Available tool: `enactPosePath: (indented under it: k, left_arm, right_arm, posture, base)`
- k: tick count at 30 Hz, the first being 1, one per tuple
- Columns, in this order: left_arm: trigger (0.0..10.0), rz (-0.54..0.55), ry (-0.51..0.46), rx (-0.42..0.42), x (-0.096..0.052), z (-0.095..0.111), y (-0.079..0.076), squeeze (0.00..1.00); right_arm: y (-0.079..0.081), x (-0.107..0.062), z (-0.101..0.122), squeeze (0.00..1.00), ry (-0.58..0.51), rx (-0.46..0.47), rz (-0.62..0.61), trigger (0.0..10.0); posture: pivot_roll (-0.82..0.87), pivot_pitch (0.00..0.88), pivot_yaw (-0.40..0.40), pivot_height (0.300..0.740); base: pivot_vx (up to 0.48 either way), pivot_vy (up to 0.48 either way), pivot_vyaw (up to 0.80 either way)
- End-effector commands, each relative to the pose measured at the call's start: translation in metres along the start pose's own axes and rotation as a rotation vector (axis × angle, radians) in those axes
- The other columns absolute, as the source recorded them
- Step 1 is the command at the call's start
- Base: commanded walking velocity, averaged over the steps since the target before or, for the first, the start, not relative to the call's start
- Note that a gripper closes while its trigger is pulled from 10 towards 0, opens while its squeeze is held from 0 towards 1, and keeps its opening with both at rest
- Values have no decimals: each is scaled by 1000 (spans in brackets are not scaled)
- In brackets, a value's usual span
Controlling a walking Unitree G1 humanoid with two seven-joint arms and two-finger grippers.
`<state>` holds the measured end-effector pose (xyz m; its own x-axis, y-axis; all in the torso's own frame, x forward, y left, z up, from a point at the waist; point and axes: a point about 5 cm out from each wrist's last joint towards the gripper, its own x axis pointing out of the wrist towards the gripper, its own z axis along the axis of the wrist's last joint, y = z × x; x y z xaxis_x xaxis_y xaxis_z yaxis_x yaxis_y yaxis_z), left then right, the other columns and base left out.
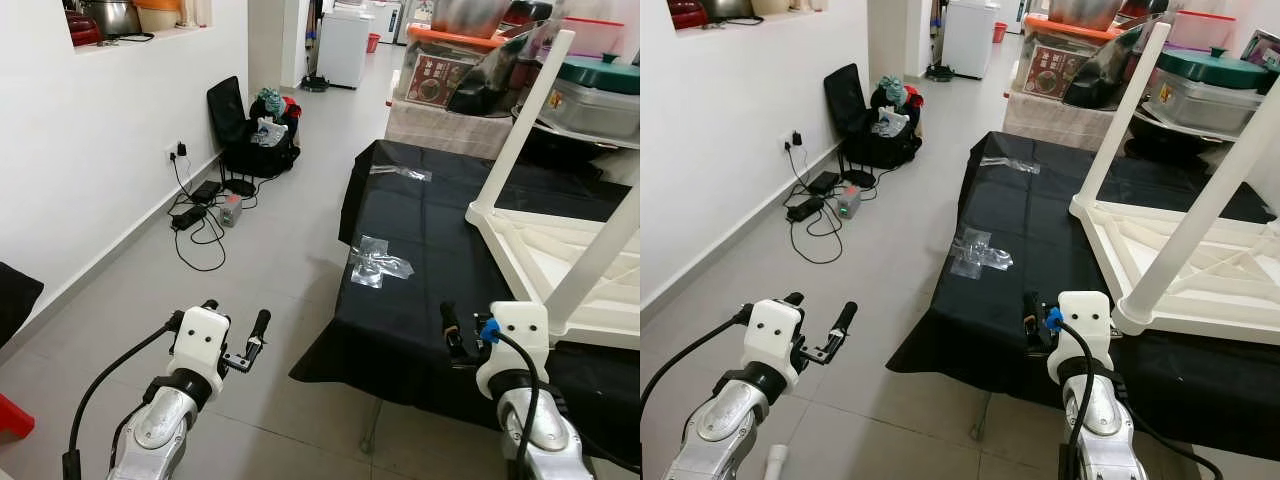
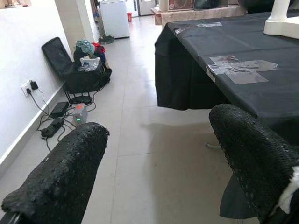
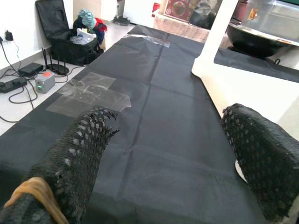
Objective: Building children table
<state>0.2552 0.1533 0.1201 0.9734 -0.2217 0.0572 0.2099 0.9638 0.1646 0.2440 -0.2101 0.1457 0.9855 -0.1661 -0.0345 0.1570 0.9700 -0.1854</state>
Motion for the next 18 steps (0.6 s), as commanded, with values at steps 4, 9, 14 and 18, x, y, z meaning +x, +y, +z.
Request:
enactPosePath:
  k: [4, 9, 14, 18]
  left_arm:
    - [10000, -8, 23, 20, -4, -2, 2, 0]
    - [10000, -9, 27, 21, -4, -2, 2, 0]
    - [10000, -9, 28, 22, -5, -3, 2, 0]
    - [10000, -8, 28, 26, -4, -3, 3, 0]
  right_arm:
    - [-4, -2, -5, 0, 31, -20, -19, 10000]
    - [-3, -2, -5, 0, 32, -19, -16, 10000]
    - [-2, -3, -6, 0, 33, -21, -12, 10000]
    - [-1, -2, -6, 0, 35, -23, -9, 10000]
  posture:
    - [23, 0, -110, 720]
    - [24, 0, -111, 700]
    - [26, 0, -111, 685]
    - [26, 0, -110, 670]
  base:
    - [0, 0, 0]
    - [0, 0, 0]
    - [0, 0, 0]
    - [0, 0, 0]
